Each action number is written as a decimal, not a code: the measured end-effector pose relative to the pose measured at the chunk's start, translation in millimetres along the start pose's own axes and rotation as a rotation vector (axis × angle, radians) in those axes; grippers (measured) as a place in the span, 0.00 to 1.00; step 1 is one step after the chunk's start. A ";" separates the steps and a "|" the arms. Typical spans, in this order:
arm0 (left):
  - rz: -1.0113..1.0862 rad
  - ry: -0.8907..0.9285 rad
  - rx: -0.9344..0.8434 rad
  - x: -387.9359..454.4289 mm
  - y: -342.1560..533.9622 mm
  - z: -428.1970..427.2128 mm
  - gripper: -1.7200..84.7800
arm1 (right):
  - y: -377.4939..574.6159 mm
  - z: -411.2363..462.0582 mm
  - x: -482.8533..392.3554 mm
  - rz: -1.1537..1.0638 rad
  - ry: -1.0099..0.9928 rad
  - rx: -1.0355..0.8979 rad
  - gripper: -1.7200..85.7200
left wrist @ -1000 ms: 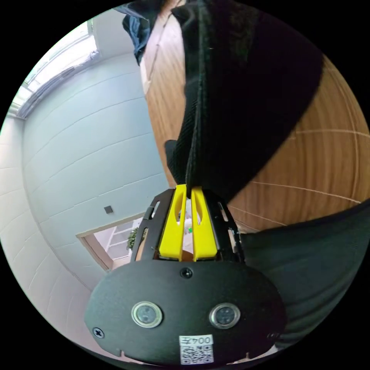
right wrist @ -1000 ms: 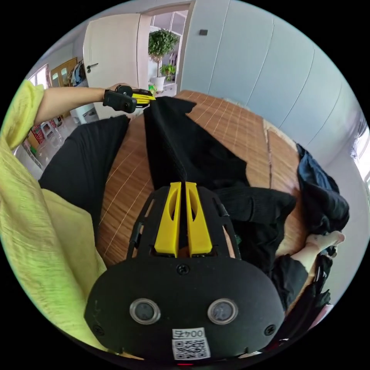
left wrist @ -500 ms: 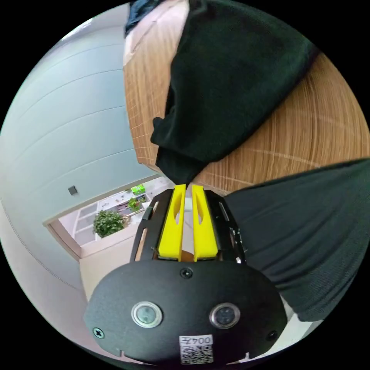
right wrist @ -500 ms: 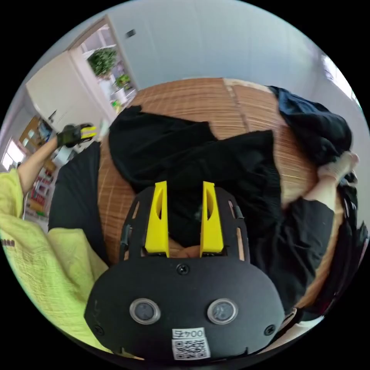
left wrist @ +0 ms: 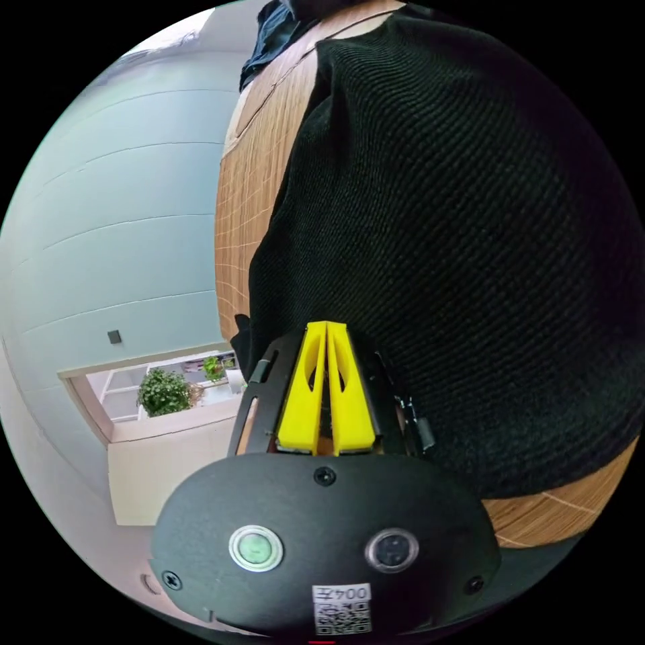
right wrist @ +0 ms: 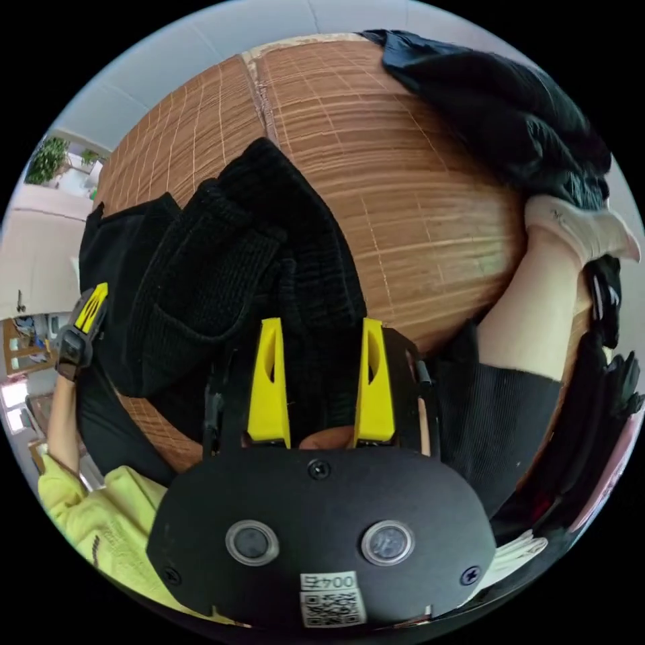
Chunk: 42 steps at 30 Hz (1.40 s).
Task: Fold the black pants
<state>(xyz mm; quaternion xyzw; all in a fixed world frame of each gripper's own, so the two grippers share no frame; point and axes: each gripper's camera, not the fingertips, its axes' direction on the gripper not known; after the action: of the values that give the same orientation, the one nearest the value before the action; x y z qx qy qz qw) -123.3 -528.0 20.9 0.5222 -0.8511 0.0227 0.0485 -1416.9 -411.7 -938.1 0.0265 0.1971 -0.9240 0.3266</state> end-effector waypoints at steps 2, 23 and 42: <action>-0.084 0.045 -0.047 -31.1 -9.0 18.3 0.02 | -10.4 3.8 -9.0 -0.026 0.035 0.056 0.19; -0.311 0.044 0.017 -191.2 47.6 -32.1 0.02 | -172.7 -57.6 7.6 -0.010 -0.381 0.315 0.23; -0.488 0.288 0.034 -283.7 9.5 -89.2 0.03 | -66.1 -74.2 -13.6 0.060 -0.055 0.355 0.04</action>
<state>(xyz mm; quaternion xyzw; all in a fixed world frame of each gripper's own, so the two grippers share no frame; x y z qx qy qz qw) 1.1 -264.2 79.6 0.7038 -0.6841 0.0987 0.1641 -1452.7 -328.5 -981.1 0.0642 0.0211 -0.9345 0.3496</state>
